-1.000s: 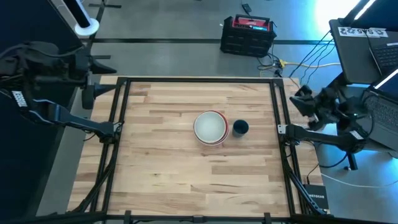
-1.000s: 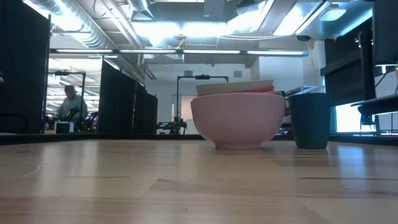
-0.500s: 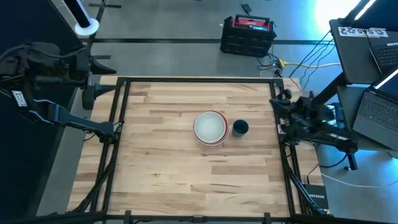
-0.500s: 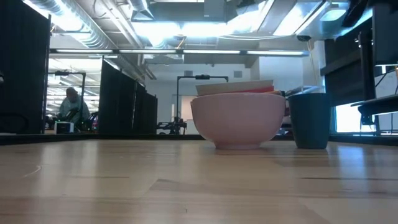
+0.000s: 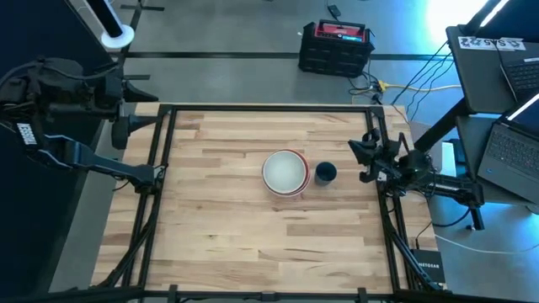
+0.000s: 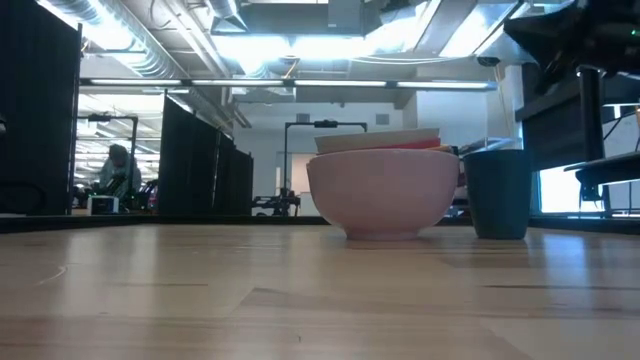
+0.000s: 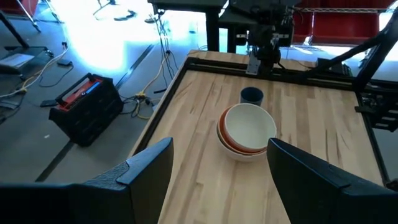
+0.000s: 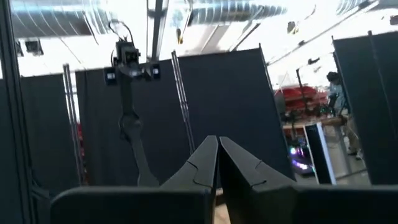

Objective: Nest bowls inside each other
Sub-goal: Return to Home Position

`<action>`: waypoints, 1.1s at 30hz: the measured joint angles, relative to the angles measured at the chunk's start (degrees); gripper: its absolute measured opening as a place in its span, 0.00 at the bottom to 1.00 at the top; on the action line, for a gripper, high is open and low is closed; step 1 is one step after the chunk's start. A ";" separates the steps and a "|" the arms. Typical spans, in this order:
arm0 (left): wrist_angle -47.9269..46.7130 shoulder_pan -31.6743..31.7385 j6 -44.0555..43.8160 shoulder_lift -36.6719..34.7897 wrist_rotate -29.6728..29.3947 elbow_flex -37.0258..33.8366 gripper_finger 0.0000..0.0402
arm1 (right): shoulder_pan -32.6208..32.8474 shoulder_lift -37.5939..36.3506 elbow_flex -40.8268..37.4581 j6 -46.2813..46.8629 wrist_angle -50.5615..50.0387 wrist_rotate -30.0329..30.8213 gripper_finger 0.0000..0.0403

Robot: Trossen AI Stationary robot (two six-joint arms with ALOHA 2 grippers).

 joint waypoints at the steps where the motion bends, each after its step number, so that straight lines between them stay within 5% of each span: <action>1: -0.20 0.00 -0.13 -0.20 0.00 0.00 0.61 | 0.00 0.00 0.00 0.06 -1.23 -0.60 0.00; 20: -0.95 0.00 -5.63 -1.53 0.00 0.00 0.61 | 0.00 -0.44 0.00 5.19 -22.89 -8.50 0.00; 33: -1.05 0.00 -6.72 -1.53 0.00 0.00 0.61 | 0.04 -0.41 1.46 6.61 -26.32 -17.58 0.00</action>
